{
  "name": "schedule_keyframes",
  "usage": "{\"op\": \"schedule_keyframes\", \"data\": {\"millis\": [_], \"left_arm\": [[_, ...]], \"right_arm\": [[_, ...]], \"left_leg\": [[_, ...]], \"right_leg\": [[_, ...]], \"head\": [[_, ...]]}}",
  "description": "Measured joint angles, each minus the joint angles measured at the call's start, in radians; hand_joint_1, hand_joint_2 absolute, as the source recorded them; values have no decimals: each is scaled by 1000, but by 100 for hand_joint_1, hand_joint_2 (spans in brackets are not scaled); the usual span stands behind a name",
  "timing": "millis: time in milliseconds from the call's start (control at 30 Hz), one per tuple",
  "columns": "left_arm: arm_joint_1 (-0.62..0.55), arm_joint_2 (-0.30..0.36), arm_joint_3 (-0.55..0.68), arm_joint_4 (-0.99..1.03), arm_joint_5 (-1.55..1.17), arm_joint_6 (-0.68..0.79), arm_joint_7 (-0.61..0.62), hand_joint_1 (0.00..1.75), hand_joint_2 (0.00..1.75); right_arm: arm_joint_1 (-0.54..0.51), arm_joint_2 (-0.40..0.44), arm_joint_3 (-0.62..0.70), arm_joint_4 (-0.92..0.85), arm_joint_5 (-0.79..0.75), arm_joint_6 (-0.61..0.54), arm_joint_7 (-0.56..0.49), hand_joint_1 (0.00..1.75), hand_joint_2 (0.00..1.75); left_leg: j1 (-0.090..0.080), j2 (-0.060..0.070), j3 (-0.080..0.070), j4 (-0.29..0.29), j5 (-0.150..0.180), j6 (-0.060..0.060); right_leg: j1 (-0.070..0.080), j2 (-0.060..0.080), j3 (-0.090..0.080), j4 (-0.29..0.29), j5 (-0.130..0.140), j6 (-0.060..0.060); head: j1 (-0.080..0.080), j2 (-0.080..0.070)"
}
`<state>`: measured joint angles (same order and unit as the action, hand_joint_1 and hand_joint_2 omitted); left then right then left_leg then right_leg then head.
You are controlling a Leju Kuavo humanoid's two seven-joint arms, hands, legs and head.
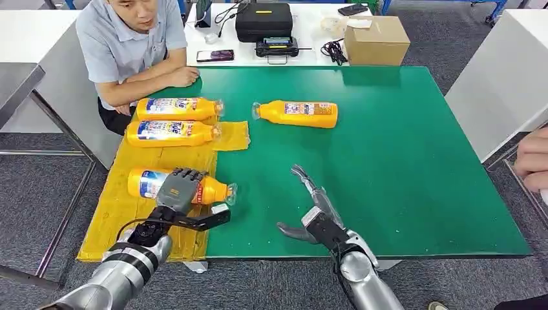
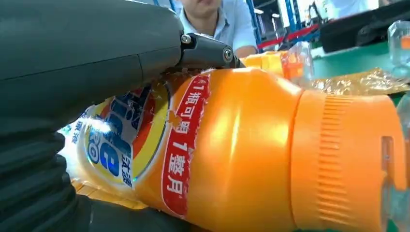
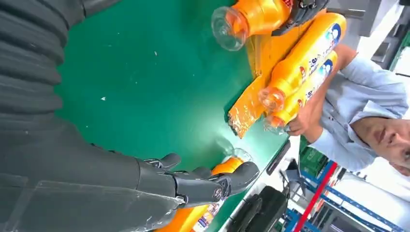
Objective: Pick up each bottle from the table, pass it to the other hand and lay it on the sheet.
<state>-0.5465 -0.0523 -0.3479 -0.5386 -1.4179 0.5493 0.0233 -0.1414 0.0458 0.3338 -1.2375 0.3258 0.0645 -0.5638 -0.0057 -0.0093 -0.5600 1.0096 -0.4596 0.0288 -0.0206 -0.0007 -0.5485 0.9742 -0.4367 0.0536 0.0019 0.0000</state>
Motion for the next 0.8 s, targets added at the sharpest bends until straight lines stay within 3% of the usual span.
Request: {"op": "schedule_keyframes", "data": {"millis": [800], "left_arm": [[-79, -11, 77, 73, 175, -299, -100, 0, 175]], "right_arm": [[-2, 6, -26, 8, 1, 2, 6, 0, 175]], "left_leg": [[0, 0, 9, 0, 0, -1]], "right_leg": [[0, 0, 9, 0, 0, 0]], "head": [[0, 0]]}}
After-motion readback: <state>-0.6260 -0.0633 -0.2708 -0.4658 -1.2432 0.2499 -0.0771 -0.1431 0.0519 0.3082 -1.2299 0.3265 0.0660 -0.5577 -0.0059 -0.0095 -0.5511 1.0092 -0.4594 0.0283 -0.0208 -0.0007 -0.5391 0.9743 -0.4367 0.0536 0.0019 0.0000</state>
